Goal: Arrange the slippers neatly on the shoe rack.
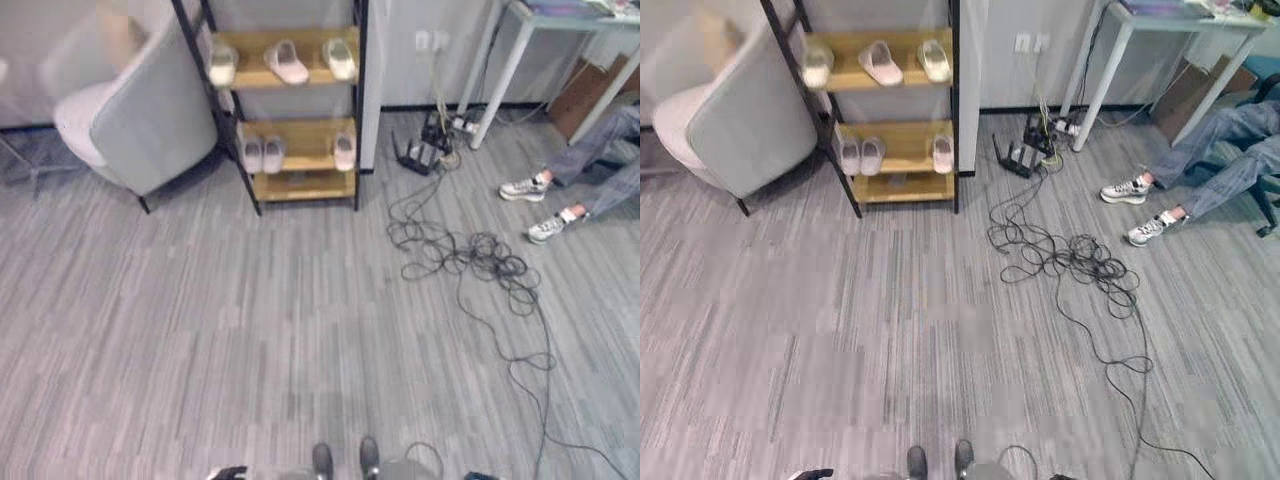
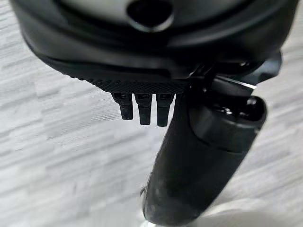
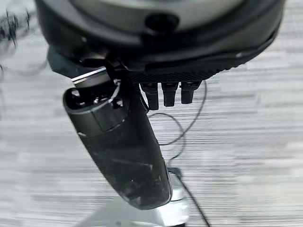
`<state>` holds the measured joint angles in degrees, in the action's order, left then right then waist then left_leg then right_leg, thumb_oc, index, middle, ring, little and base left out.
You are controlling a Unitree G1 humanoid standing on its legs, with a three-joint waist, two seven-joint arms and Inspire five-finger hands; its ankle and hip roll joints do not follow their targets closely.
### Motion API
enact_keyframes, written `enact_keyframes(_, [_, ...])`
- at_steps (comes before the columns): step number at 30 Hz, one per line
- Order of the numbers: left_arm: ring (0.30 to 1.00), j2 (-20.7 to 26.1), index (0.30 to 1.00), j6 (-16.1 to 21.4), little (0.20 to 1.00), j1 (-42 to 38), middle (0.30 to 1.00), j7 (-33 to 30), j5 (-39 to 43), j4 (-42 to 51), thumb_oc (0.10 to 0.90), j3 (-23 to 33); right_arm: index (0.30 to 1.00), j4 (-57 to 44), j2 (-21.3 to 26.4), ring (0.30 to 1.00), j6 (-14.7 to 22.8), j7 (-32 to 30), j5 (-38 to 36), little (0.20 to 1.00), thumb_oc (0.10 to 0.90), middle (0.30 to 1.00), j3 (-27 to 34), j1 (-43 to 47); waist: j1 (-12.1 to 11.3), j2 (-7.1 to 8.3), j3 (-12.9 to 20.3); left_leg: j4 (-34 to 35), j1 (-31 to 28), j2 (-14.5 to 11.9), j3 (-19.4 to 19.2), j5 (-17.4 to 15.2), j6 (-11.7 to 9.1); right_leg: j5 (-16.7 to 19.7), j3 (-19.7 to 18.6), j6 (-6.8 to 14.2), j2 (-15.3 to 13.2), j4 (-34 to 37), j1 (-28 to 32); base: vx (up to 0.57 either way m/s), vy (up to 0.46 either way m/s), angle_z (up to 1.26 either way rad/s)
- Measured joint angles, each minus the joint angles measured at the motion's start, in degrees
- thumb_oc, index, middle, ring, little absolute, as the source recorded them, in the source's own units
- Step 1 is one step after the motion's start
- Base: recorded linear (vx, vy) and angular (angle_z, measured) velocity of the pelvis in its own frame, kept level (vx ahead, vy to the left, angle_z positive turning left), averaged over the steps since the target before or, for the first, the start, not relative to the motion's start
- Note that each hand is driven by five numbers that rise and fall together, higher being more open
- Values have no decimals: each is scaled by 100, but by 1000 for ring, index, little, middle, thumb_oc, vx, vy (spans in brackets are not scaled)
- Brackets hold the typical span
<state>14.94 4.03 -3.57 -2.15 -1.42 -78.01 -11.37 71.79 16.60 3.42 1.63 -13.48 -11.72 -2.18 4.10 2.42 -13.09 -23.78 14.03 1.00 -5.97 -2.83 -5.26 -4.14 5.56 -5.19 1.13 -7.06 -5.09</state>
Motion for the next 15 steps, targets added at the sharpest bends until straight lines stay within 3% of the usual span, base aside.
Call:
enact_keyframes(1, [900,35,900,-5,900,-89,900,4,-12,84,800,-81,900,115,-26,900,18,-14,167,900,800,900,-91,79,-20,27,-207,-1370,804,-244,-140,257,-95,-133,139,-183,50,-32,53,359,-216,43])
enact_keyframes(2, [900,88,900,8,900,-118,900,-5,-16,208,800,-193,900,289,-105,900,-1,-24,301,900,800,900,-138,198,-109,46,-350,-2141,1265,-477,-311,486,111,-229,208,-234,90,-90,119,529,49,44])
enact_keyframes(3, [900,57,900,4,900,-168,900,35,-170,238,800,-271,900,507,-196,900,-107,-37,550,900,800,900,-281,411,-175,89,-445,-1373,1581,-598,-552,217,510,-373,287,-17,164,17,253,442,74,30])
enact_keyframes(6, [900,-80,900,3,900,-38,900,43,-246,219,800,-281,900,496,-183,900,-183,-48,673,900,800,900,-284,421,-264,-10,-439,1144,1141,-583,-618,416,429,-293,295,138,280,294,562,422,103,-3])
enact_keyframes(7, [900,-137,900,2,900,89,900,46,-379,175,800,-301,900,462,-166,900,-177,-68,675,900,800,900,-311,501,-289,-114,-458,1741,1052,-563,-568,605,300,-312,243,127,398,495,826,465,112,-22])
enact_keyframes(8, [900,-220,900,-2,900,152,900,36,-459,62,800,-305,900,460,-142,900,-167,-94,678,900,800,900,-323,527,-318,-199,-440,2466,886,-510,-427,670,196,-304,184,145,479,718,1094,660,172,-50])
enact_keyframes(9, [900,-321,900,-21,900,249,900,42,-622,-73,800,-305,900,487,-98,900,-157,-94,808,900,800,900,-338,670,-474,-332,-401,2877,903,-452,-53,658,209,-337,-128,134,572,946,1371,673,203,-78])
enact_keyframes(10, [900,-348,900,-27,900,345,900,46,-690,-120,800,-269,900,508,-108,900,-162,-90,908,900,800,900,-337,727,-577,-323,-387,2846,825,-384,47,687,296,-335,-326,148,554,1071,1560,505,162,-113])
enact_keyframes(11, [900,-417,900,-88,900,499,900,51,-835,-279,800,-167,900,504,-115,900,-102,-86,974,900,800,900,-340,734,-619,-188,-294,2751,587,-95,-11,787,557,-483,-470,402,370,1184,1939,499,231,-86])
enact_keyframes(12, [900,-459,900,-167,900,576,900,69,-850,-430,800,-178,900,519,-109,900,-60,-86,1061,900,800,900,-341,686,-596,-154,-118,2442,560,77,-132,805,687,-574,-514,529,308,1162,2092,462,229,-70])
enact_keyframes(13, [900,-493,900,-180,900,720,900,92,-852,-449,800,-185,900,513,-65,900,-1,-90,1102,900,800,900,-350,604,-557,-295,94,2432,462,89,-92,1024,996,-599,-512,561,434,1012,2115,695,393,-36])
enact_keyframes(14, [900,-357,900,-238,900,626,900,120,-839,-446,800,-136,900,508,-169,900,-8,-89,1107,900,800,900,-265,525,-519,-148,260,2193,234,122,-248,1333,1235,-786,-517,704,264,350,2114,466,310,-30])
enact_keyframes(15, [900,-256,900,-234,900,600,900,125,-828,-397,800,-155,900,442,-249,900,-85,-89,1107,900,800,900,-342,465,-523,-38,410,2190,82,145,-287,1178,1328,-792,-470,751,223,-352,1863,418,319,-24])
